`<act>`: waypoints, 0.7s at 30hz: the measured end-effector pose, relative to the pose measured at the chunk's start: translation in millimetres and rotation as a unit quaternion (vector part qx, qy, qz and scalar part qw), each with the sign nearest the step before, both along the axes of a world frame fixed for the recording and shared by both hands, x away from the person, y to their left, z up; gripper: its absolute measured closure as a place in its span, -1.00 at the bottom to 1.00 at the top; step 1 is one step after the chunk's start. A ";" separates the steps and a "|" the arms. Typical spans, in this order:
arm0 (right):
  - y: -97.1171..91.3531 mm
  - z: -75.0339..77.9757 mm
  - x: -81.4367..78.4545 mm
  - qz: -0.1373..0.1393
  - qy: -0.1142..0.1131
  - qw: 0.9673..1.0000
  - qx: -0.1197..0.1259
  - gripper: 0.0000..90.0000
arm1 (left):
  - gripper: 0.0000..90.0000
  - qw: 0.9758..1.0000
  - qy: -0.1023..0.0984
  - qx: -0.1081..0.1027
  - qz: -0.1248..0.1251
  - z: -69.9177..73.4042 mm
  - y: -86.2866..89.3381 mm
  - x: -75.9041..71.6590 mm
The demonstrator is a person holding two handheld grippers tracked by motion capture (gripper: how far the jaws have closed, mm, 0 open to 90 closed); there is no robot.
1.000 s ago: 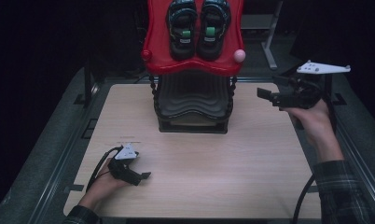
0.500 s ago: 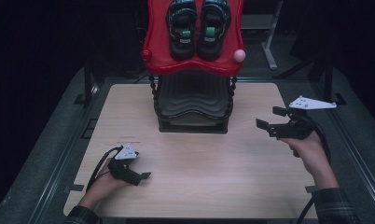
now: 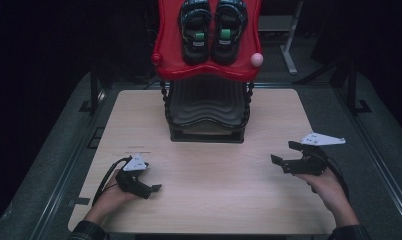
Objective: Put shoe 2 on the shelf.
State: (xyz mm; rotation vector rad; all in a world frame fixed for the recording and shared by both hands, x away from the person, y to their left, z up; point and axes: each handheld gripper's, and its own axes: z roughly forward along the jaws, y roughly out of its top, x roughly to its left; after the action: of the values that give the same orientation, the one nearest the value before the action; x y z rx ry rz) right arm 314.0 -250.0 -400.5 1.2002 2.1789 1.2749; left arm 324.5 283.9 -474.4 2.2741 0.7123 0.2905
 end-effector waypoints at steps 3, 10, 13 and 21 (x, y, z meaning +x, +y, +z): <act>3.0 -11.8 -6.1 -0.001 0.012 1.000 -0.024 -0.79 | -0.98 1.000 0.000 0.000 0.000 0.0 0.0 0.0; 2.5 -36.4 -18.0 -0.003 0.041 0.998 -0.040 -0.80 | -0.98 1.000 -0.001 0.000 0.001 -0.1 0.0 -0.1; 1.1 -48.7 -23.0 -0.006 0.053 0.997 -0.057 -0.81 | -0.98 1.000 -0.001 0.000 0.001 -0.2 0.1 -0.2; -3.6 -74.5 -31.4 -0.016 0.077 0.992 -0.100 -0.91 | -0.98 1.000 0.000 0.002 0.000 0.0 0.3 -0.3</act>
State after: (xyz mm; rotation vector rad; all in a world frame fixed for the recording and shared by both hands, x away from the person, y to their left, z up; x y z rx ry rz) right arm 282.6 -253.6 -475.0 1.2828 2.3206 0.9534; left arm 324.2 284.2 -474.4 2.2767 0.7125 0.2926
